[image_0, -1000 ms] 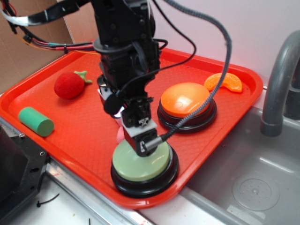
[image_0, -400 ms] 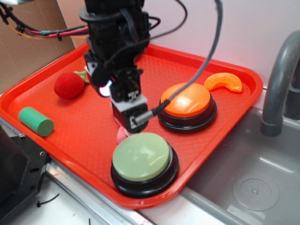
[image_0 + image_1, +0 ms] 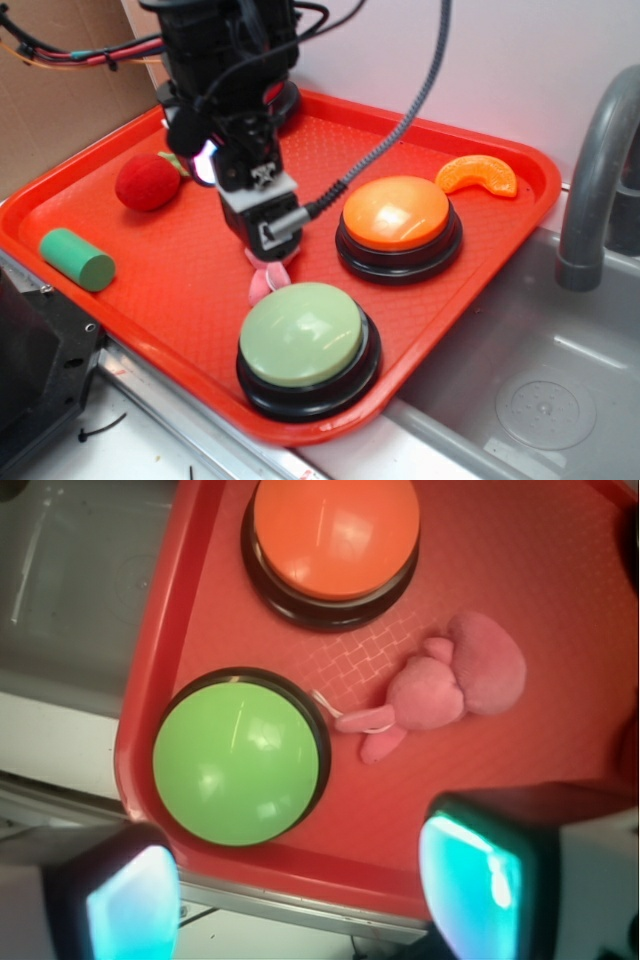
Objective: Push the green button.
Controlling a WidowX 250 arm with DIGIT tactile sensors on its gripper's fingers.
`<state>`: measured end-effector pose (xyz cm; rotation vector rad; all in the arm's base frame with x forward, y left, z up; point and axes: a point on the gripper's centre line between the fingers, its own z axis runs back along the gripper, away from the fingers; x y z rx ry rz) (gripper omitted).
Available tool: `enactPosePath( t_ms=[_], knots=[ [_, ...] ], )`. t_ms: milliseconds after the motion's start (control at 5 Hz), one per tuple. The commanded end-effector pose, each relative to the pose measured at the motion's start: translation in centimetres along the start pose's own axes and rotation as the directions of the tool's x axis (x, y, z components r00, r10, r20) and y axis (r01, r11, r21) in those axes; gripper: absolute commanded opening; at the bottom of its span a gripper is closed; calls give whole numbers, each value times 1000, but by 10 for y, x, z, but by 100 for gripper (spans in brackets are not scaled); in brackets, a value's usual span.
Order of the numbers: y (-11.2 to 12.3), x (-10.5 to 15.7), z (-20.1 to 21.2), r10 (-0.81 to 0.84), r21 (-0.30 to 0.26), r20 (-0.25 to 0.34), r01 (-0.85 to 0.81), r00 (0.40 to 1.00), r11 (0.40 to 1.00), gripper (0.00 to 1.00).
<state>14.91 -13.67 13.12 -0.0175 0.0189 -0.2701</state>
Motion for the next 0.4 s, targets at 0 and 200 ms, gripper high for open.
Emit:
enactPosePath(
  t_ms=[0, 200],
  knots=[
    [0, 4, 28, -13, -15, 69, 14, 998, 1000, 100],
    [2, 2, 31, -33, -33, 75, 36, 997, 999, 100]
  ],
)
